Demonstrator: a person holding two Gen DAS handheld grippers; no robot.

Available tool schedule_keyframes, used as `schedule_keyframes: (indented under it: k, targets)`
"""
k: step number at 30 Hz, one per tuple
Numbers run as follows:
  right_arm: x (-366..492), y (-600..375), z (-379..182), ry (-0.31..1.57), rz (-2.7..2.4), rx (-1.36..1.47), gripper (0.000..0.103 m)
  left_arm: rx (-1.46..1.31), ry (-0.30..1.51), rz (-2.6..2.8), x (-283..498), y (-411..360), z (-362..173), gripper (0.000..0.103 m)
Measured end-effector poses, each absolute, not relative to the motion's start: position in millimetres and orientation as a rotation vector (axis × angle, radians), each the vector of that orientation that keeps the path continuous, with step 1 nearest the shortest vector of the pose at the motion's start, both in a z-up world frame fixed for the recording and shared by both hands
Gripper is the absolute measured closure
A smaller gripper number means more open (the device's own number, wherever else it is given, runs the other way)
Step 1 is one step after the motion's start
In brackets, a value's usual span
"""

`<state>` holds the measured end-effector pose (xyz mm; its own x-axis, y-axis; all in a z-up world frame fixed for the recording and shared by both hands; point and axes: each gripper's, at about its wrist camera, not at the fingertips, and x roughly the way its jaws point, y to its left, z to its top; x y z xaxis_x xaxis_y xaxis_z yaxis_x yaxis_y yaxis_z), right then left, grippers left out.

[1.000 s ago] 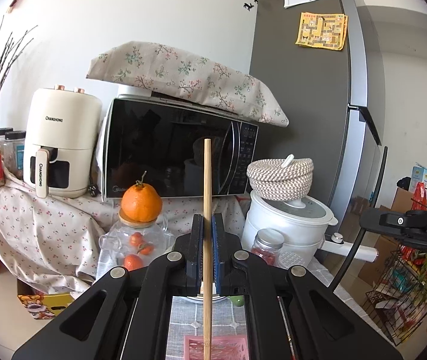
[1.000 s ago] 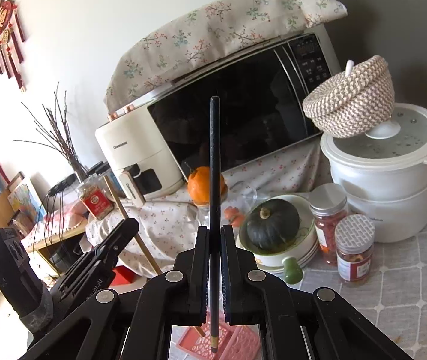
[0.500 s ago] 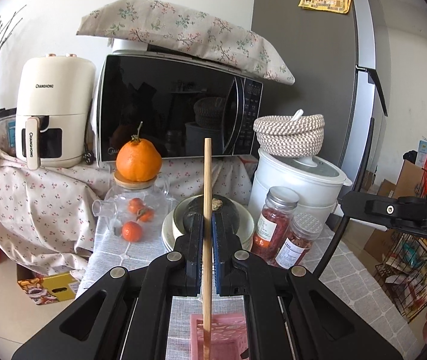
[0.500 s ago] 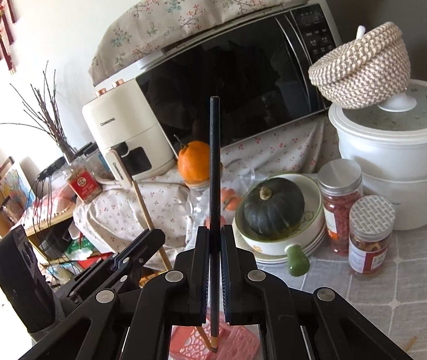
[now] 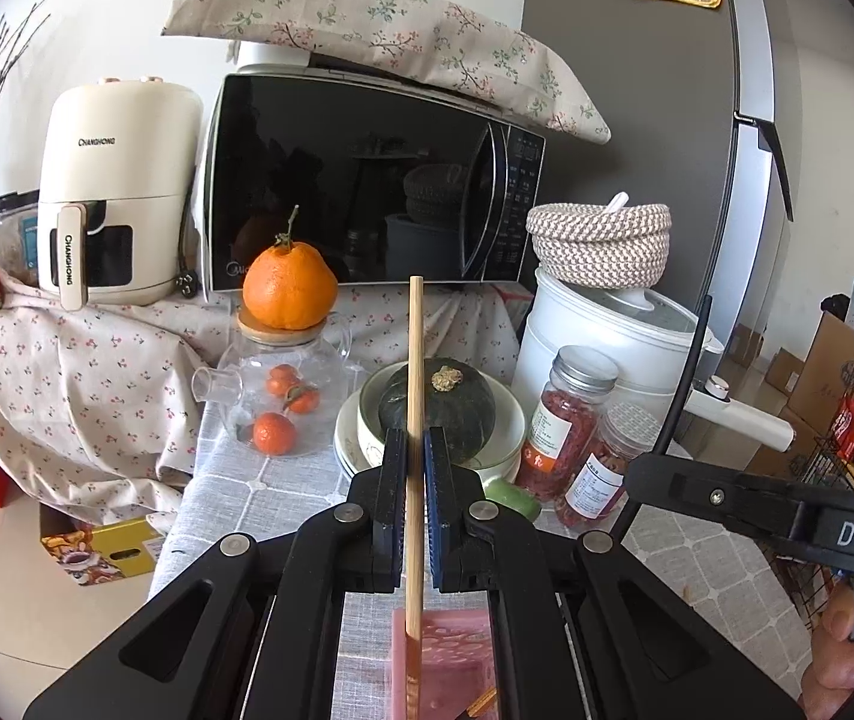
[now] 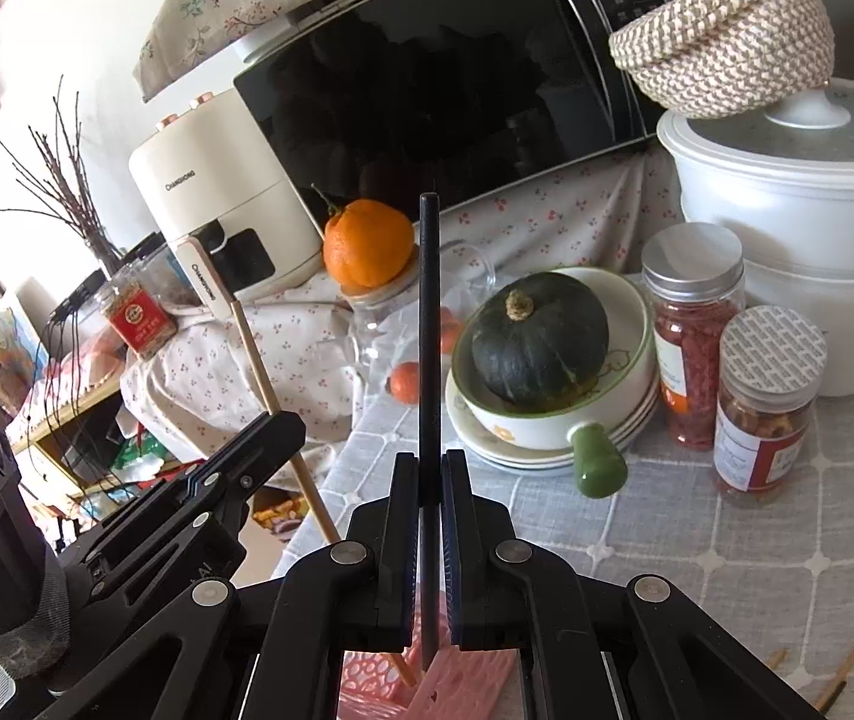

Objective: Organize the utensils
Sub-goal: 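Carry both chopsticks into the pink basket and open both tools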

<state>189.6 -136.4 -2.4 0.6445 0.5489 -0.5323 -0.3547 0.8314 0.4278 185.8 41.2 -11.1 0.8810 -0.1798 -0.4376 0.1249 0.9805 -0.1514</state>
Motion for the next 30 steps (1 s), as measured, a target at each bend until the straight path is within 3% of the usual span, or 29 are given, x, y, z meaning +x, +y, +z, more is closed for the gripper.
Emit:
schedule_keyframes:
  k: [9, 13, 25, 27, 30]
  targets:
    - [190.0, -133.9, -5.8, 0.712, 0.526, 0.313, 0.093, -0.140, 0.487, -0.141, 184.8, 46.2, -8.0, 0.093]
    - [185.4, -140.8, 4.0, 0.701, 0.516, 0.322, 0.090, -0.146, 0.488, -0.131, 177.6, 47.7, -1.2, 0.069]
    - [124.4, -175.9, 43.3, 0.678, 0.387, 0.234, 0.044, -0.106, 0.571, -0.107, 127.6, 38.9, 27.1, 0.019]
    - [110.6, -183.7, 44.7, 0.682, 0.356, 0.216, 0.032, -0.091, 0.597, -0.110, 115.9, 33.1, 27.7, 0.014]
    - [90.9, -197.0, 43.5, 0.696, 0.313, 0.201, 0.024, -0.070, 0.646, -0.120, 99.5, 22.9, 26.2, 0.008]
